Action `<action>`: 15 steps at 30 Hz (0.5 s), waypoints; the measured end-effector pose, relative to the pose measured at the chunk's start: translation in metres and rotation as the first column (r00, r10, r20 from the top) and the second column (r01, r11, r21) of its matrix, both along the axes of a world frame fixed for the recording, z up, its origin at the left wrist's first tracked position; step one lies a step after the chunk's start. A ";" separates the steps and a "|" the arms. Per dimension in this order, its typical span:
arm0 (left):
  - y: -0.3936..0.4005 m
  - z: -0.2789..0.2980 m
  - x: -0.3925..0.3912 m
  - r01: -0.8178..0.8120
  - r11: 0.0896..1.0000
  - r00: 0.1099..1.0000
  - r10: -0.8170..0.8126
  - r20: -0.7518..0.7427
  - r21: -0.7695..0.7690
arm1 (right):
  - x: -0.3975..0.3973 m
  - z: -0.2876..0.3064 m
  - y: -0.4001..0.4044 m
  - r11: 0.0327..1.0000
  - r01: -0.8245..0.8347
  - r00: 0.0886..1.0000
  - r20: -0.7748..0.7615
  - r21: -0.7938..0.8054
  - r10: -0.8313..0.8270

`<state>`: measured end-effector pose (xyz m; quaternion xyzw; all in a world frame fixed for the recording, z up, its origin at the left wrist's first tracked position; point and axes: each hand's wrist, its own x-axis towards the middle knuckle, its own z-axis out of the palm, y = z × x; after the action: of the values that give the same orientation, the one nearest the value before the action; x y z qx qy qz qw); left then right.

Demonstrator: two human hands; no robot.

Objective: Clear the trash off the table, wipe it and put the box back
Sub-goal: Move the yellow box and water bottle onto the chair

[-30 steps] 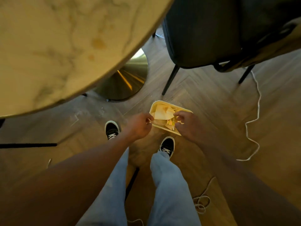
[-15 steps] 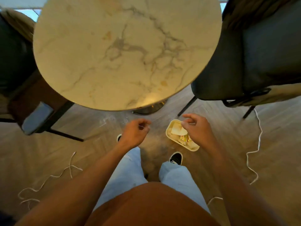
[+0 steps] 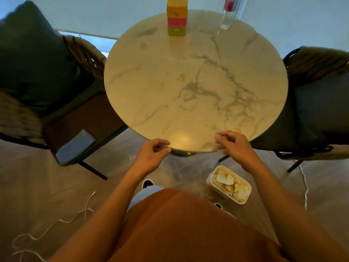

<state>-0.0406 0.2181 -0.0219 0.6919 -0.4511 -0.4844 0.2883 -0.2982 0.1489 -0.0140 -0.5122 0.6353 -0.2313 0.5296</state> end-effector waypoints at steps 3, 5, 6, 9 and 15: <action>-0.008 0.001 0.041 -0.007 1.000 1.000 0.007 -0.023 0.017 | 0.039 0.008 -0.012 0.999 0.032 0.999 0.011 -0.014 -0.032; -0.016 0.001 0.067 0.006 0.999 1.000 -0.005 -0.030 0.037 | 0.064 0.011 -0.017 0.999 0.053 0.998 0.013 -0.011 -0.053; -0.019 0.002 0.079 0.018 0.999 1.000 -0.016 -0.027 0.049 | 0.076 0.011 -0.019 0.998 0.060 0.998 0.013 -0.009 -0.060; -0.031 0.005 0.112 0.039 0.998 0.999 -0.039 0.001 0.058 | 0.109 0.010 -0.021 0.996 0.091 0.996 0.024 0.001 -0.091; -0.054 0.014 0.161 0.020 0.999 1.000 -0.020 0.000 0.039 | 0.163 0.011 -0.025 0.991 0.126 0.990 0.057 0.046 -0.129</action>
<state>0.1202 0.1646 -0.0083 0.6929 -0.4486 -0.4958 0.2698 -0.1352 0.1242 -0.0030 -0.4520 0.6553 -0.2665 0.5434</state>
